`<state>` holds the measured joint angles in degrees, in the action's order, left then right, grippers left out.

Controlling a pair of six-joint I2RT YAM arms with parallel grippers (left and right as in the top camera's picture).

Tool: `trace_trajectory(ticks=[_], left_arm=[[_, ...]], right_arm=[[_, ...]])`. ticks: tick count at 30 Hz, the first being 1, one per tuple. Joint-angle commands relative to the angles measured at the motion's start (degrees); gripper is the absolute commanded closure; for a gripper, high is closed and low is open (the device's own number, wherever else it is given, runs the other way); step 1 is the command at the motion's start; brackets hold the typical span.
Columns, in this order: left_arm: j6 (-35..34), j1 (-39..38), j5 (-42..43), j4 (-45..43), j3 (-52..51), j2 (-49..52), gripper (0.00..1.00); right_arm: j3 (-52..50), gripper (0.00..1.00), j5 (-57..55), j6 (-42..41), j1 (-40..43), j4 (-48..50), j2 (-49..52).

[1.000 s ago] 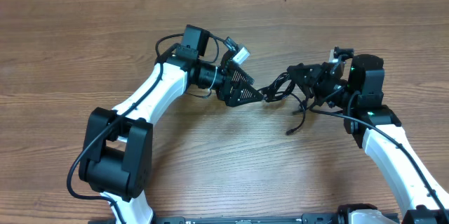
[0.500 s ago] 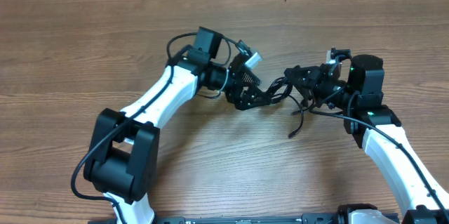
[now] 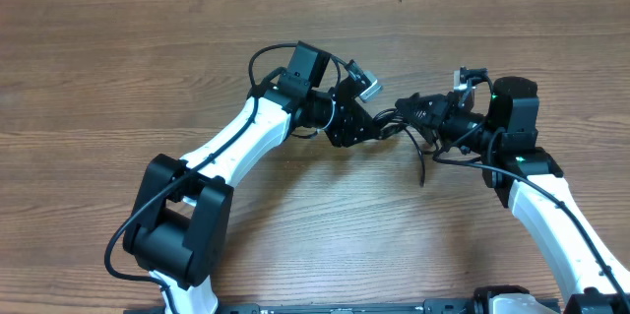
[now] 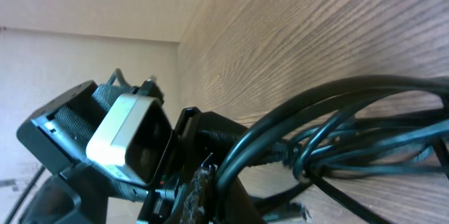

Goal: Untangle cables

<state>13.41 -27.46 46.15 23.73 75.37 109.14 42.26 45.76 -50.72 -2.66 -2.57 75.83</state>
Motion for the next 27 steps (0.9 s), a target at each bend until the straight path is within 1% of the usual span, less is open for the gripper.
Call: trace_trajectory(ticks=[1, 3, 5, 6, 10, 11, 13, 14, 15, 17, 18, 21, 23, 27], left_arm=[[0.2, -0.2, -2.9, 0.2, 1.2, -0.5, 0.74], [0.2, -0.2, -3.1, 0.4, 1.2, -0.5, 0.79], [0.2, -0.2, -3.1, 0.5, 1.2, -0.5, 0.87], [0.2, -0.2, -3.1, 0.5, 1.2, -0.5, 0.89], [0.2, 0.1, -3.1, 0.6, 1.2, -0.5, 0.9], [0.2, 0.2, -3.1, 0.6, 1.2, -0.5, 0.87], [0.1, 0.3, -3.1, 0.5, 1.2, -0.5, 0.7], [-0.3, 0.3, -3.1, 0.3, 1.2, -0.5, 0.66], [-0.8, 0.3, -3.1, 0.0, 1.2, -0.5, 0.63], [-1.5, 0.3, -3.1, -0.5, 1.2, -0.5, 0.52], [-1.7, 0.3, -3.1, -0.7, 1.2, -0.5, 0.5], [-3.1, 0.3, -3.1, -1.9, 1.2, -0.5, 0.5], [-4.1, 0.2, -3.1, -2.8, 1.2, -0.5, 0.46], [-4.7, -0.2, -3.5, -4.5, 1.2, -0.4, 0.45]], right_arm=[[0.7, 0.96, 1.5, 3.1, 0.5, 0.5, 0.1], [0.7, 0.96, 1.5, 3.1, 0.9, 0.5, 0.1], [0.7, 0.96, 1.5, 3.1, 1.2, 0.5, 0.1], [0.7, 0.96, 1.5, 3.1, 1.3, 0.5, 0.1], [0.7, 0.96, 1.5, 3.1, 1.3, 0.5, 0.1], [0.7, 0.96, 1.6, 3.1, 1.3, 0.5, 0.1], [0.7, 0.96, 1.8, 3.1, 1.3, 0.3, 0.1], [0.7, 0.96, 1.9, 3.1, 1.3, 0.3, 0.1], [0.7, 0.96, 1.9, 3.1, 1.3, 0.1, 0.1], [0.7, 0.96, 1.9, 3.1, 1.3, 0.1, 0.1], [0.7, 0.96, 1.9, 3.1, 1.3, 0.1, 0.1], [0.7, 0.96, 1.9, 3.0, 1.3, 0.1, 0.1], [0.7, 0.96, 2.0, 3.0, 1.3, 0.1, 0.1], [0.7, 0.96, 3.3, 3.0, 1.0, 0.1, 0.1]])
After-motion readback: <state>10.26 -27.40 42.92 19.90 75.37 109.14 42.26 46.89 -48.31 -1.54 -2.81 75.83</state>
